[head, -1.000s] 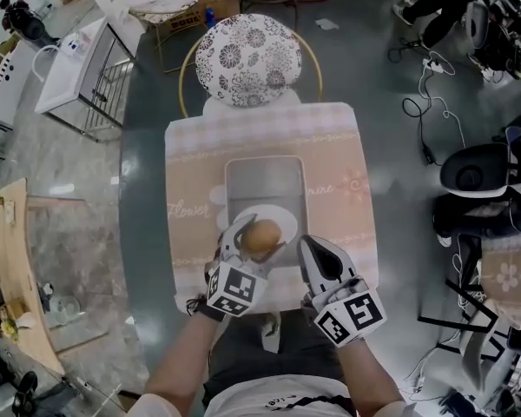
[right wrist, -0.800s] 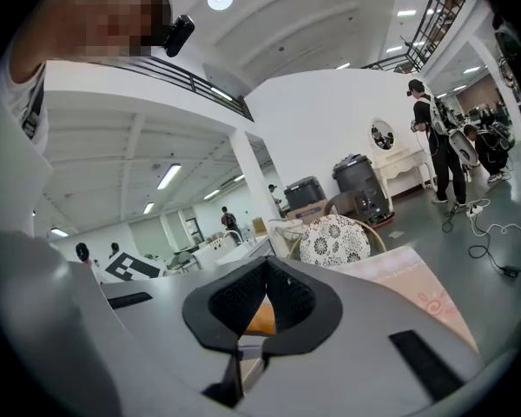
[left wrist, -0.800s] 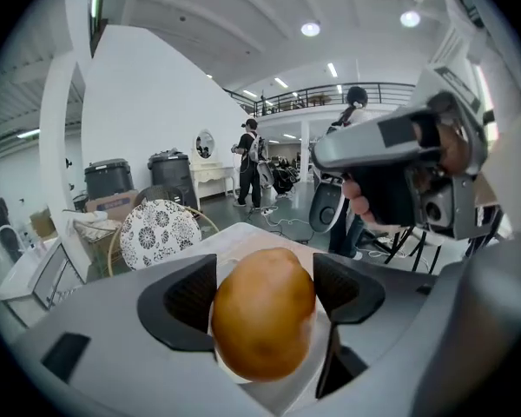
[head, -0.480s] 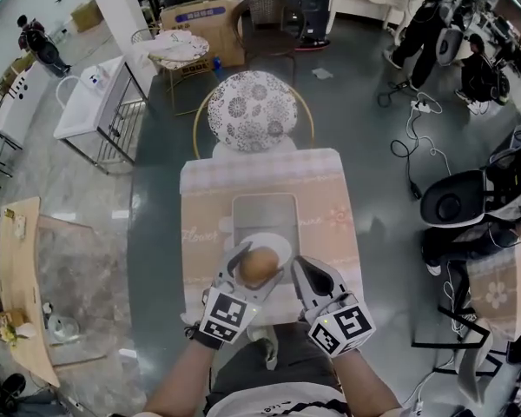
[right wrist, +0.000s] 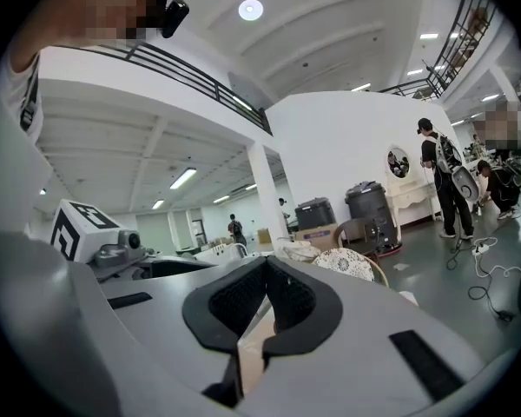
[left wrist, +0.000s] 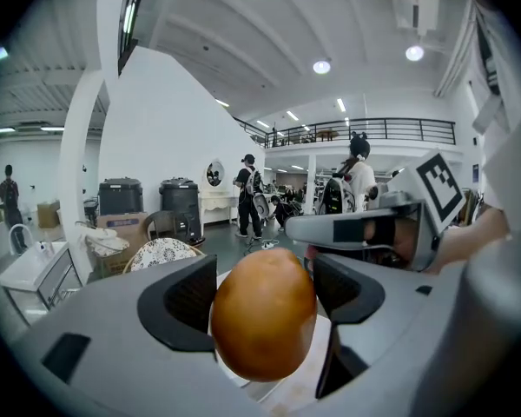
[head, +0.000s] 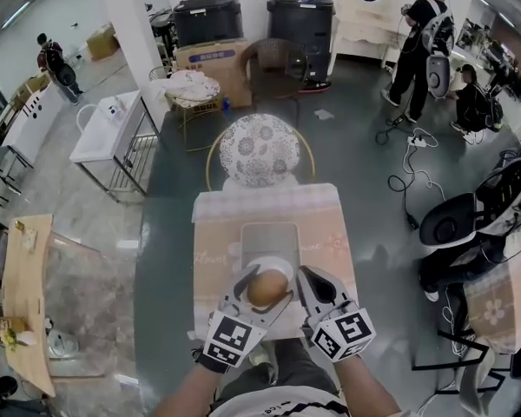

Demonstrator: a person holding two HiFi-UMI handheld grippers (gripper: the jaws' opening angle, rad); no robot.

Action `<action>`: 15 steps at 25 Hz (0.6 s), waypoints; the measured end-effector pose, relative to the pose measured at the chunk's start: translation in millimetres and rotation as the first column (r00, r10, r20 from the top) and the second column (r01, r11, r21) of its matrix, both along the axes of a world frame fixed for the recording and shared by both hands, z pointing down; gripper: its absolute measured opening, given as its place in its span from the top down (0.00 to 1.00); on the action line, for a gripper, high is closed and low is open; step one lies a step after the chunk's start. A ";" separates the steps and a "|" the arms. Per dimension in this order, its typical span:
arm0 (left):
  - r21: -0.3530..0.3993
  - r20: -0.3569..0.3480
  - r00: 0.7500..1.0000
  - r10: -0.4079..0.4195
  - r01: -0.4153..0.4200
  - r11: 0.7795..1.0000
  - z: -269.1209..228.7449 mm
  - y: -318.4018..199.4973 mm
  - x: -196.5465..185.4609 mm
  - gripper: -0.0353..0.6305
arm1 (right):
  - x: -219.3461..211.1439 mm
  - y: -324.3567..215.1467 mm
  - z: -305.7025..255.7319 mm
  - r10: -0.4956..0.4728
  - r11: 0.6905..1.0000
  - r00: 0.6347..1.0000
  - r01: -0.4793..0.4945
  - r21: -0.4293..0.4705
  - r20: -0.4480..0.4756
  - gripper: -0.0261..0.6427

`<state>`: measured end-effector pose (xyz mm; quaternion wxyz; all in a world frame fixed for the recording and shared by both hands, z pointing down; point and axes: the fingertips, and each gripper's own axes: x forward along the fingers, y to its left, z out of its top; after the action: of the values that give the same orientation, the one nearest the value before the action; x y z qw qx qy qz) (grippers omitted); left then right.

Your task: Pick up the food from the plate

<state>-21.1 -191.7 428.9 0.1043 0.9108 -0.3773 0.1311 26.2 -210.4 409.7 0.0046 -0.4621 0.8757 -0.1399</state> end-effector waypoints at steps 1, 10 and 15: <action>0.006 -0.010 1.000 -0.002 0.002 1.000 -8.1 3.5 -0.1 0.42 | -0.1 1.2 -5.5 0.000 1.000 1.000 0.000 0.008 -0.003 0.94; 0.046 -0.061 0.998 -0.021 0.024 0.999 -51.8 26.3 -13.3 0.42 | -7.1 8.1 -45.0 -0.004 0.998 1.000 0.005 0.070 -0.016 0.94; 0.078 -0.093 0.995 -0.028 0.035 0.996 -78.2 28.3 -23.0 0.42 | -14.4 12.4 -65.6 -0.018 0.995 0.999 0.021 0.100 -0.028 0.94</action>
<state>-44.0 -163.4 350.8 0.0873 0.9132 -0.3914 0.0725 11.8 -197.9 344.1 0.0146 -0.4545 0.8861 -0.0895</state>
